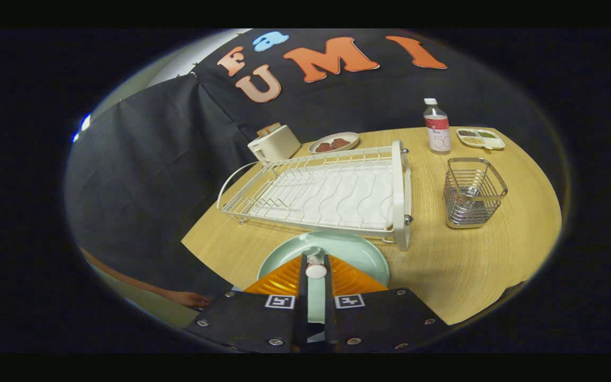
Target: Take the plate from the dish rack, then take the spoon from the basket and place it into the plate.
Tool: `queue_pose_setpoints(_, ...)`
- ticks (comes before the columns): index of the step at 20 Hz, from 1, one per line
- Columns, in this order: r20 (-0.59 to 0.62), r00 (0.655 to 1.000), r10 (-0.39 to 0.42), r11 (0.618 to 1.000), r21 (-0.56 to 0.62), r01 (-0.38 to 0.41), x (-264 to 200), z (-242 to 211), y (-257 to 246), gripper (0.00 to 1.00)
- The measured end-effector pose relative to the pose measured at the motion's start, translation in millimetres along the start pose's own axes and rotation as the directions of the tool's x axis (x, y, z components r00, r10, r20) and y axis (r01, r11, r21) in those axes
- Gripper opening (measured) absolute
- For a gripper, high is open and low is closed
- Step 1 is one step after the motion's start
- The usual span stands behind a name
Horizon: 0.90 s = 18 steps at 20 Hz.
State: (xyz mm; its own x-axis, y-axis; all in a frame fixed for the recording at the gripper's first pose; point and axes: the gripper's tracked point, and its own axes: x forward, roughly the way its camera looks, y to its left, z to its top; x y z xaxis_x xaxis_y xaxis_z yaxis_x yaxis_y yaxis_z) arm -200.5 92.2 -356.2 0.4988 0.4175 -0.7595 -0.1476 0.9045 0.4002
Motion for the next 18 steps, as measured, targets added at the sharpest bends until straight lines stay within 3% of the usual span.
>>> queue_pose_setpoints(4,-0.062,0.996,-0.068,0.997,0.031,0.070,0.0,-19.4,-22.8,0.21)
queue_pose_setpoints(9,-0.057,0.990,-0.128,0.988,0.082,0.133,-7.6,-20.0,-42.2,0.28)
queue_pose_setpoints(14,0.030,0.978,-0.205,0.973,0.115,0.200,-25.9,9.4,-67.0,0.49)
queue_pose_setpoints(18,0.137,0.960,-0.245,0.965,0.125,0.228,-54.5,51.8,-77.0,0.58)
